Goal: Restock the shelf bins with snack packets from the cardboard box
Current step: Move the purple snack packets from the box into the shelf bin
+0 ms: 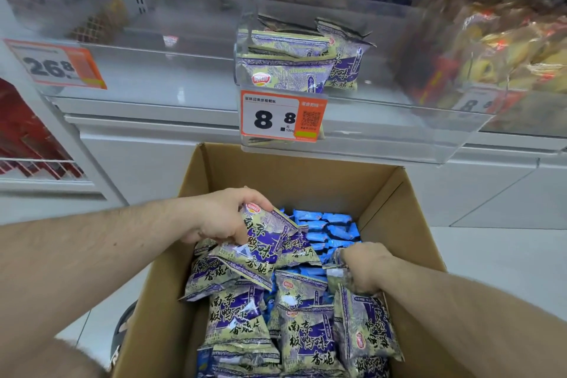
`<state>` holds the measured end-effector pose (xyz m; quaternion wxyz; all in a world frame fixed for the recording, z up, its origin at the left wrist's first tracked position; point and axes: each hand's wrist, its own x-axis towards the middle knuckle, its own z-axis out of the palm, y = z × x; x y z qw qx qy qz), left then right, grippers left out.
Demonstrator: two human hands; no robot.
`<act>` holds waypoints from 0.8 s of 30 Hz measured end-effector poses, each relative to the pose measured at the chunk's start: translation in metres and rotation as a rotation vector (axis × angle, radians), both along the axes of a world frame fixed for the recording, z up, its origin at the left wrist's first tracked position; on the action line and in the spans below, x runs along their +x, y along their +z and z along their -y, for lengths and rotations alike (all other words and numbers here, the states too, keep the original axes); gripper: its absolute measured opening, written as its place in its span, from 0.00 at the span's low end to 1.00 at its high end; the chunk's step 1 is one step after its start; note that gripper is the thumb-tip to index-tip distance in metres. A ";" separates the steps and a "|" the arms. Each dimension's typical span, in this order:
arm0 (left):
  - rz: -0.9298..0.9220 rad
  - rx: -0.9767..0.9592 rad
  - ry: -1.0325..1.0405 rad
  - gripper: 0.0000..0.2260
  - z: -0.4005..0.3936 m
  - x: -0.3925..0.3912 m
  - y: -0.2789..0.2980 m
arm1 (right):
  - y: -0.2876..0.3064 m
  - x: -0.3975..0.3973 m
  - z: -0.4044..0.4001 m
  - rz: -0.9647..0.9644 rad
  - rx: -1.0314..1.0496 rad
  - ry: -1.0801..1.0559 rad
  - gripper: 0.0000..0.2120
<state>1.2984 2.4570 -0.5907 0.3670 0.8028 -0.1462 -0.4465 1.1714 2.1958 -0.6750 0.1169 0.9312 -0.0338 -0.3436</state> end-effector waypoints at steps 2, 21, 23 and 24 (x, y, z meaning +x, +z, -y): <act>-0.005 0.000 0.031 0.28 -0.002 0.000 0.002 | 0.021 0.004 -0.004 0.073 0.019 0.038 0.11; -0.384 -0.441 0.264 0.22 0.024 -0.055 0.021 | 0.079 -0.033 -0.043 1.247 0.536 0.624 0.18; -0.320 -0.445 0.324 0.22 0.028 -0.062 0.020 | 0.087 -0.033 -0.043 1.155 0.596 0.618 0.19; -0.290 -0.439 0.347 0.23 0.028 -0.063 0.020 | 0.092 -0.035 -0.042 1.107 0.639 0.598 0.18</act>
